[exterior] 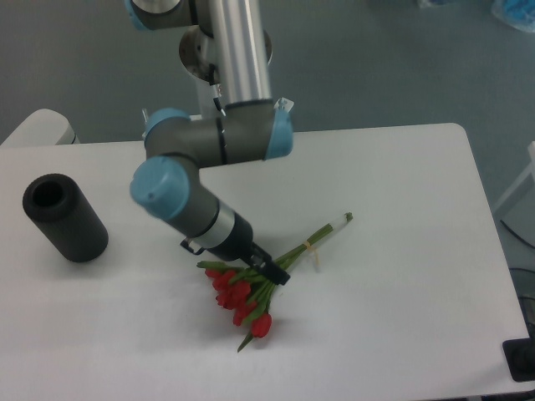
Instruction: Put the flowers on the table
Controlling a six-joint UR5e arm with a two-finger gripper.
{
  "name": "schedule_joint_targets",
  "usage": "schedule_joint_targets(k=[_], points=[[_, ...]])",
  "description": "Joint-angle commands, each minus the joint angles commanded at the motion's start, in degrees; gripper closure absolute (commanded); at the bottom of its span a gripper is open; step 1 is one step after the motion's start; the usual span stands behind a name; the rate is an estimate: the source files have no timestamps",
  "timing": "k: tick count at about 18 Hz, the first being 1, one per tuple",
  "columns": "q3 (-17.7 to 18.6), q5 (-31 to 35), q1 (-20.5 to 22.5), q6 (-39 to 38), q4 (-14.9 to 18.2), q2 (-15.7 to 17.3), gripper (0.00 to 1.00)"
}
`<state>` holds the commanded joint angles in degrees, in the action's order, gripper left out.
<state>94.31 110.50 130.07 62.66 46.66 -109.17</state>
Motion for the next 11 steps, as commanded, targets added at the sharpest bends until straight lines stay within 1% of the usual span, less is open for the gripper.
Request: schedule_joint_targets(k=[1, 3, 6, 8, 9, 11], points=[[-0.5, -2.1, 1.7, 0.2, 1.3, 1.2, 0.0], [-2.8, -5.6, 5.4, 0.5, 5.7, 3.1, 0.0], [-8.0, -10.2, 11.0, 2.3, 12.2, 3.7, 0.0], [-9.5, -13.8, 14.7, 9.0, 16.5, 3.8, 0.0], [-9.6, -14.9, 16.7, 13.0, 18.0, 3.9, 0.0], [-9.6, -17.1, 20.0, 20.3, 19.9, 4.8, 0.0]])
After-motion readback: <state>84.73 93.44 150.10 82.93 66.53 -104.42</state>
